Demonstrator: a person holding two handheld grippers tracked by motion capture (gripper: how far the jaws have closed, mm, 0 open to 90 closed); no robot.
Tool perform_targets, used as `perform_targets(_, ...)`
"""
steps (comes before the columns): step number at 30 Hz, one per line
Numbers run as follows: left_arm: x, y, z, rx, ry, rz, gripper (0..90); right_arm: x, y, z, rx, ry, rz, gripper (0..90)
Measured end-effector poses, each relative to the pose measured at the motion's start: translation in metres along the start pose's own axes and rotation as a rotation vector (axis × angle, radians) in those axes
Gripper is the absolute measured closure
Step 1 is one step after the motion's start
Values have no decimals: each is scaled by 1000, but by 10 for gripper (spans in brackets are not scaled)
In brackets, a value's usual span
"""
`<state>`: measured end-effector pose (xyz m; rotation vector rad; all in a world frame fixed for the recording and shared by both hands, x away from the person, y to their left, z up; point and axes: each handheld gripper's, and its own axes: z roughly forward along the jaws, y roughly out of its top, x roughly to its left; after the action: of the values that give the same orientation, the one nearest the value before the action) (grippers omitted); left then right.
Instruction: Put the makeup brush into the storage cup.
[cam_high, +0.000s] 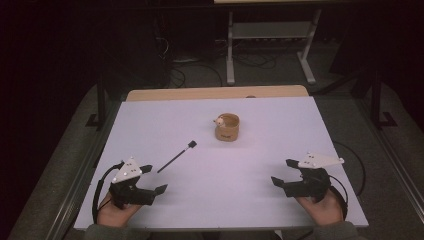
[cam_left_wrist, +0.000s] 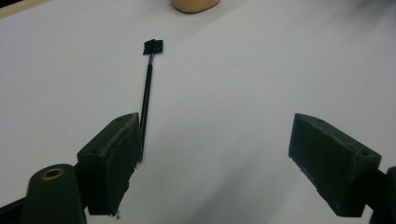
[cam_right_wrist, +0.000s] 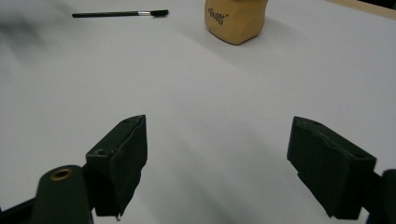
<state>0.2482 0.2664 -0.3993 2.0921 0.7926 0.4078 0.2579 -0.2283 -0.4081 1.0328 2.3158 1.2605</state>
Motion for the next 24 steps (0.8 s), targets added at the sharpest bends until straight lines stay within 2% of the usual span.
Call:
perform_targets(5,-1,0,1,6,1,13,199,-1,0,1,2,9,-5,190)
perform_targets(24,1,2,2,13,-9,6,227,2,0,5,13,32,-1,188)
